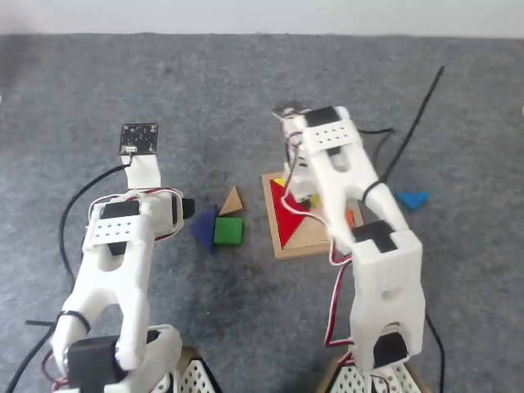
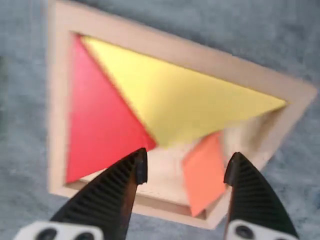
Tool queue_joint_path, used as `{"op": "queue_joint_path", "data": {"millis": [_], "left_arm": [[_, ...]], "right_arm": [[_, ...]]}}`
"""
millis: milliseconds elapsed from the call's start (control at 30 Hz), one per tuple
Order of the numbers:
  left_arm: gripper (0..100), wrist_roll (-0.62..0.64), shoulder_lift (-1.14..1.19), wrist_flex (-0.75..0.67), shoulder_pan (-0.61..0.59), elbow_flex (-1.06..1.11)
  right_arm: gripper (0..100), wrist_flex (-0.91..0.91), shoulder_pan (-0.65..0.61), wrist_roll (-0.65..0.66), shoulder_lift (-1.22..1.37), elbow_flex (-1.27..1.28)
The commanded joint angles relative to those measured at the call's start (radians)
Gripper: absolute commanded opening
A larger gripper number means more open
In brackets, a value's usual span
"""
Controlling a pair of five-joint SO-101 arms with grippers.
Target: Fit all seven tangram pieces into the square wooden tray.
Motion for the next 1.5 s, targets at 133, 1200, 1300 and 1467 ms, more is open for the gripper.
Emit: {"op": "queue_joint_path", "data": {"millis": [133,1200,1300,1467], "left_arm": [[26,0.006,-0.014,0.002,0.003,-0.016],[26,0.006,-0.012,0.003,0.017,-0.012],[26,0.006,-0.014,0.003,0.017,-0.015],[26,0.006,-0.014,0.003,0.018,-0.013]], "right_arm": [[27.0,0.17,-0.027,0.037,-0.013,-0.157],[27.0,-0.464,0.102,0.468,-0.438,0.677],[27.0,-0.486,0.11,0.479,-0.435,0.717],[27.0,-0.547,0.18,0.473,-0.435,0.74]]}}
